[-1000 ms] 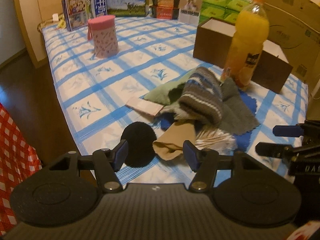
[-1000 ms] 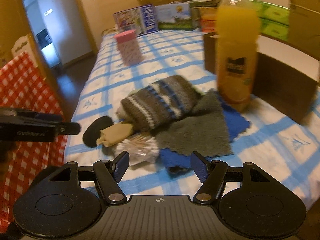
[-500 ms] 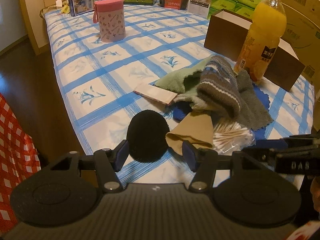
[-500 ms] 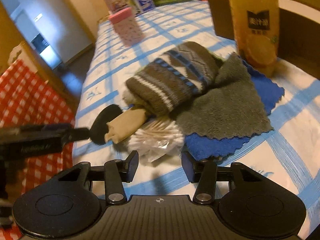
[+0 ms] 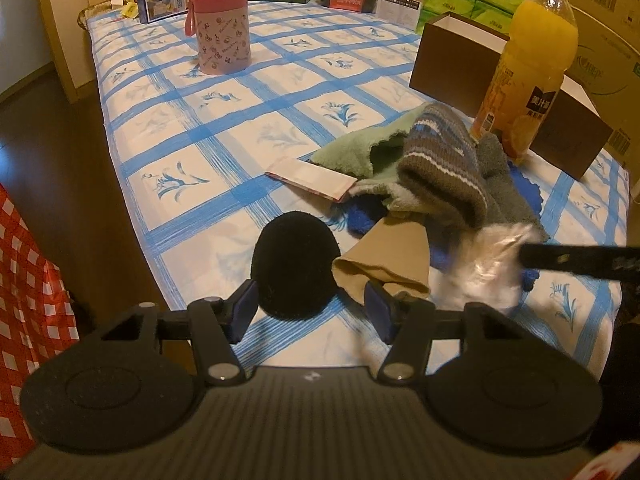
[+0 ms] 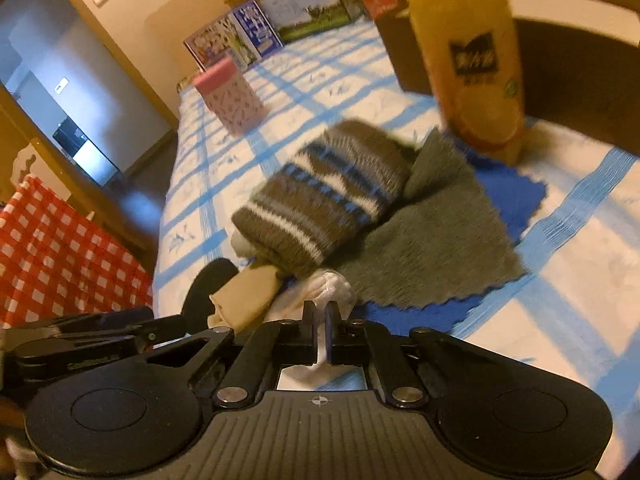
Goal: Organize soft objects
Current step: 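Grasp the bag of cotton swabs with the right gripper while the left tool approaches the black puff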
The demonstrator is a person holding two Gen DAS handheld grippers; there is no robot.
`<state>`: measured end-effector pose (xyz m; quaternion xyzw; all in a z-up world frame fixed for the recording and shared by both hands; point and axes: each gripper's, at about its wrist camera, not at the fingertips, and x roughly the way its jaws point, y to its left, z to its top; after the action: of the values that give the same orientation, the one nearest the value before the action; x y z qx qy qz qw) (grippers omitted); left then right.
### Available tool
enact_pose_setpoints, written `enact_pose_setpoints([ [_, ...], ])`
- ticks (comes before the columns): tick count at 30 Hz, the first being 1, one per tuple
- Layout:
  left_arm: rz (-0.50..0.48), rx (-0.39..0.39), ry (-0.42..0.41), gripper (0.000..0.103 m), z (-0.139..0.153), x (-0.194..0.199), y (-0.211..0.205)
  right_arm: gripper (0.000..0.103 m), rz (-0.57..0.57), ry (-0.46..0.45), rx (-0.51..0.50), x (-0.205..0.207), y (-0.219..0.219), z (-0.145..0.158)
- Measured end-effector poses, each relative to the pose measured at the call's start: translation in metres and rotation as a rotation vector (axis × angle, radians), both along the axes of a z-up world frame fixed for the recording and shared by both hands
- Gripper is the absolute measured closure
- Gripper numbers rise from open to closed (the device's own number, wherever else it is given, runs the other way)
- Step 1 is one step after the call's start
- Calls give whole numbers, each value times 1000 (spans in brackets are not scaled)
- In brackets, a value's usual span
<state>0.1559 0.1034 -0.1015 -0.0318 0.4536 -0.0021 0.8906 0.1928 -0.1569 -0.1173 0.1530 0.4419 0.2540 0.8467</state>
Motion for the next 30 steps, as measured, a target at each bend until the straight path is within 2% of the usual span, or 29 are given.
enact_pose_setpoints([
  [3, -7, -1, 5, 47, -1, 1, 0, 100, -10, -65, -30, -7, -18, 18],
  [6, -11, 1, 11, 47, -4, 4, -2, 99, -21, -142, -132, -7, -32, 29],
  [8, -14, 0, 13, 47, -5, 6, -2, 97, -52, -158, -185, -5, -39, 26],
  [10, -15, 1, 14, 47, -5, 8, -3, 82, -83, -100, -196, 2, -46, 18],
  [11, -16, 0, 14, 47, -5, 9, -3, 60, -104, -71, -191, 4, -49, 13],
  [12, -16, 0, 13, 47, -5, 10, -3, 44, -129, -47, -173, 5, -52, 8],
  [16, -12, 4, 15, 47, -6, 16, -2, 41, -182, 27, -112, 7, -55, -4],
  [19, -9, 13, 19, 47, -9, 20, 0, 41, -232, 99, -109, 10, -49, -14],
  [25, -1, 19, 33, 47, -16, 28, 4, 35, -339, 181, -191, 19, -33, -33],
  [30, 6, 13, 29, 46, -19, 32, 7, 35, -370, 198, -327, 19, -17, -34],
])
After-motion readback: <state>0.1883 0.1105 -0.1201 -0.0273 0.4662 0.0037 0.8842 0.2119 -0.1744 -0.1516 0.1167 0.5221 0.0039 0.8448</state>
